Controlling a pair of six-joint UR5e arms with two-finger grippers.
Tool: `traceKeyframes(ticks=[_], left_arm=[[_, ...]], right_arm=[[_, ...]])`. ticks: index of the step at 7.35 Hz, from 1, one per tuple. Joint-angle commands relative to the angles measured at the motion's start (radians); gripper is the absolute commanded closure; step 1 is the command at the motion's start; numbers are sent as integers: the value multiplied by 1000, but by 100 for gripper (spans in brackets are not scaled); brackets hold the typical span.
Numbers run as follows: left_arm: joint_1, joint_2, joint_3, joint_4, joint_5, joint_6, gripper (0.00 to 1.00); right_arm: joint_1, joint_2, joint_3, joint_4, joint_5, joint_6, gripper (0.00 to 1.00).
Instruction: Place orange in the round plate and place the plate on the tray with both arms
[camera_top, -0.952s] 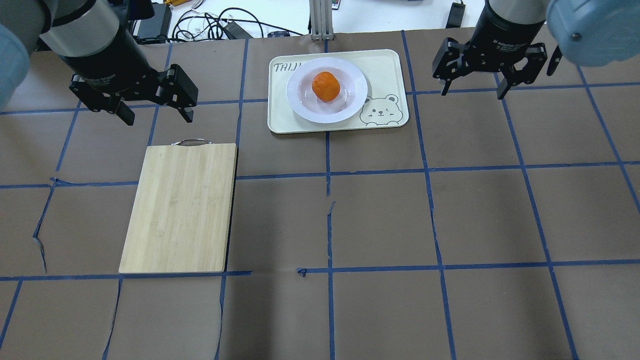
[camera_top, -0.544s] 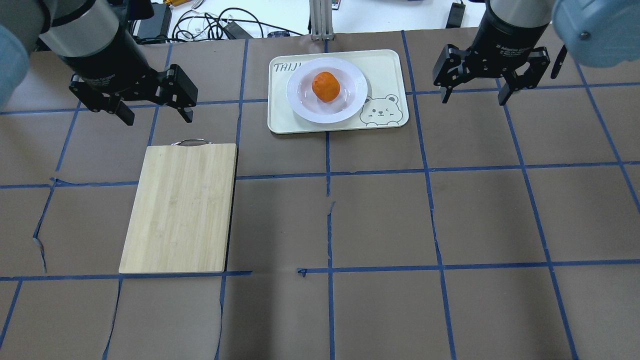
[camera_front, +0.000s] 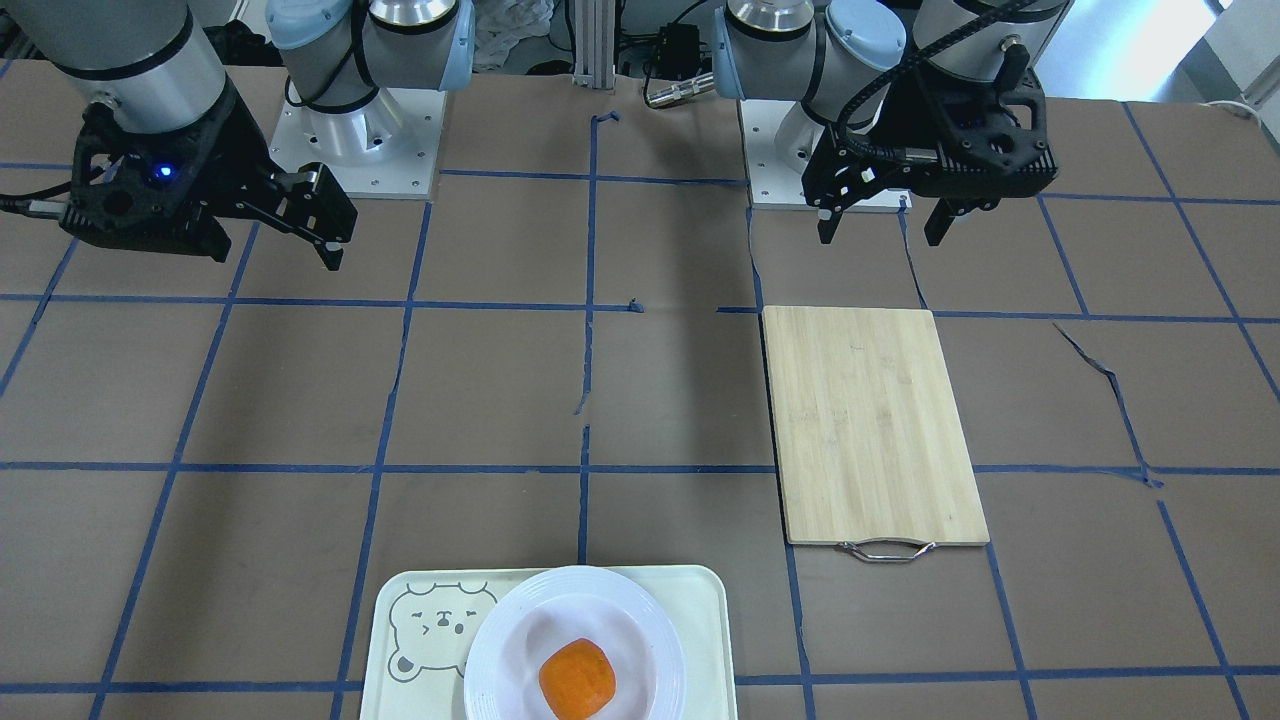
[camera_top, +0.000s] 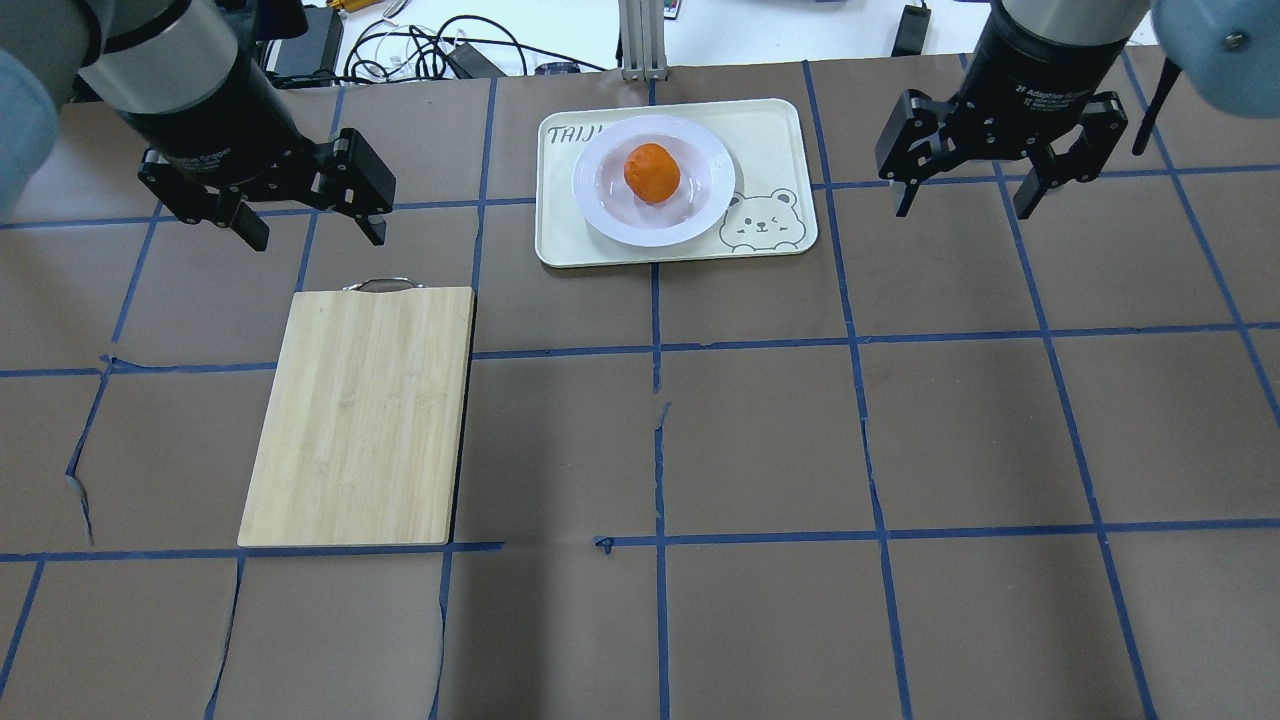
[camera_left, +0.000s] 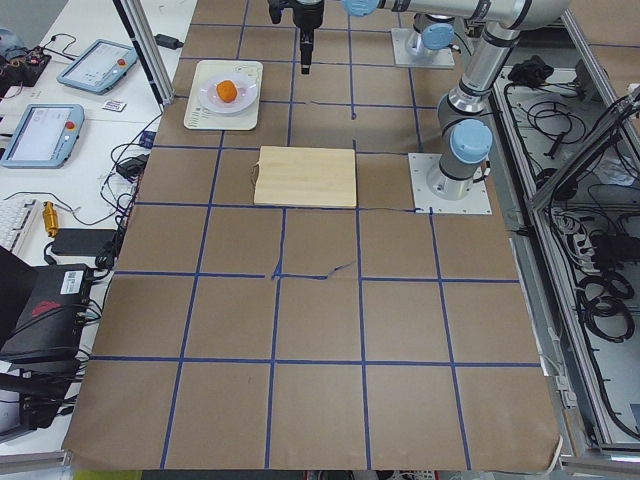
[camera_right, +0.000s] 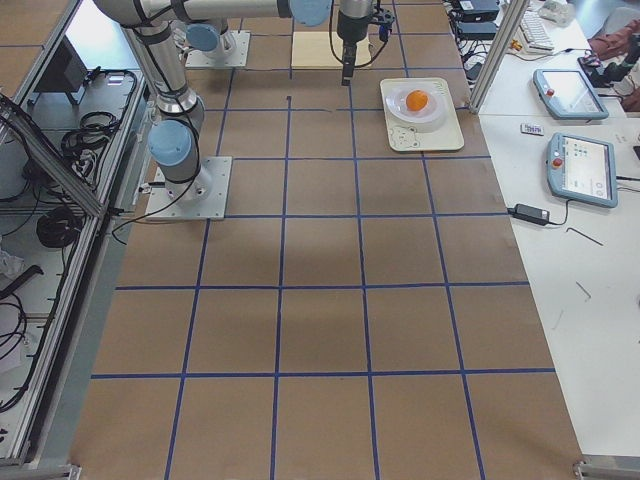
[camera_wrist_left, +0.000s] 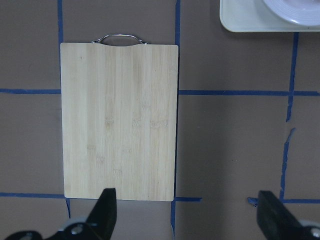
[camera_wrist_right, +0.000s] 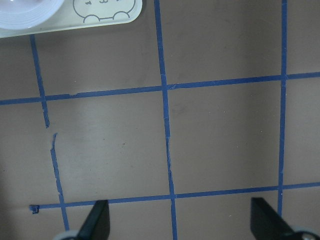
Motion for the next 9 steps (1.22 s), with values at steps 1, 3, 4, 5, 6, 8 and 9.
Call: traceKeyframes(ticks=[1,3,4,5,6,8,9], left_arm=[[0,0,0,-2,1,0,0],[0,0,0,0,1,0,0],[0,0,0,0,1,0,0],[2,0,0,0,0,0,0],[0,0,0,-2,1,0,0],[0,0,0,-2,1,0,0],[2,0,0,-2,1,0,0]], right_arm=[[0,2,-1,2,-3,0,0],[0,-4,0,3,5,0,0],[0,-5,0,3,11,2,0],[0,-6,0,3,11,2,0],[0,-6,0,3,16,2,0],[0,-9,-3,3,14,2,0],[0,-8,6,3,14,2,0]])
